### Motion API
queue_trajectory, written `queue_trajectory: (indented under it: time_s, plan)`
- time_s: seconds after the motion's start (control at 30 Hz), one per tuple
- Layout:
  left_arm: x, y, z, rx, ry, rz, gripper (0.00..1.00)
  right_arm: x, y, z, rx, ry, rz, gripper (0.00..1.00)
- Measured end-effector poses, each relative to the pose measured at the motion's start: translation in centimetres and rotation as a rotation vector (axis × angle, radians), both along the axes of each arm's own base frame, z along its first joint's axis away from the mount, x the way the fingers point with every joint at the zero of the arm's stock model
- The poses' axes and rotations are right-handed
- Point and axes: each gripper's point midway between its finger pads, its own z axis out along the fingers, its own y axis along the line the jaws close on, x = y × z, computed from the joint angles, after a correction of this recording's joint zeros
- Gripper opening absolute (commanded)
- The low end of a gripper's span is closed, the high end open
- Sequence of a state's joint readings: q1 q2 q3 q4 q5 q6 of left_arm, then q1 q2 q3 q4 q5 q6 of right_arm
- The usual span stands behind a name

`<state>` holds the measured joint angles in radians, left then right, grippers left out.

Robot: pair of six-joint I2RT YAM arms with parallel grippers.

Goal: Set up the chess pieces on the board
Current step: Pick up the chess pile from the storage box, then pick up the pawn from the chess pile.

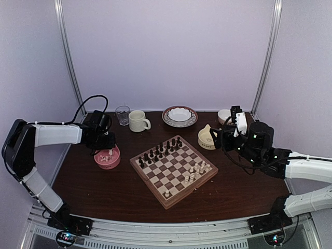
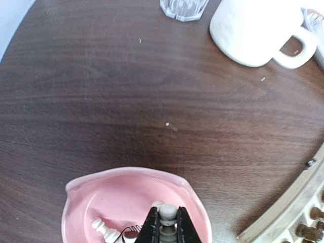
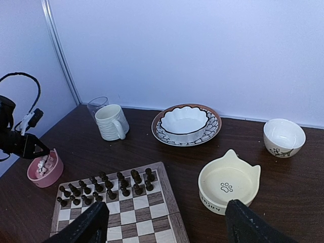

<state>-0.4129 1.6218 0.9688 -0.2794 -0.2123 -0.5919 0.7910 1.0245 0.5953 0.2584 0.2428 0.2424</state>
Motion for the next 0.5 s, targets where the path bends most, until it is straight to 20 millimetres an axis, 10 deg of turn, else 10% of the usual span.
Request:
queue_trajectory:
  time_s: [0.5]
  plan:
    - [-1.9,0.6,5.6,-0.070,-0.182,-0.027,0.09,-0.5,2.2,-1.3,-0.024,0.028,0.114,0.81]
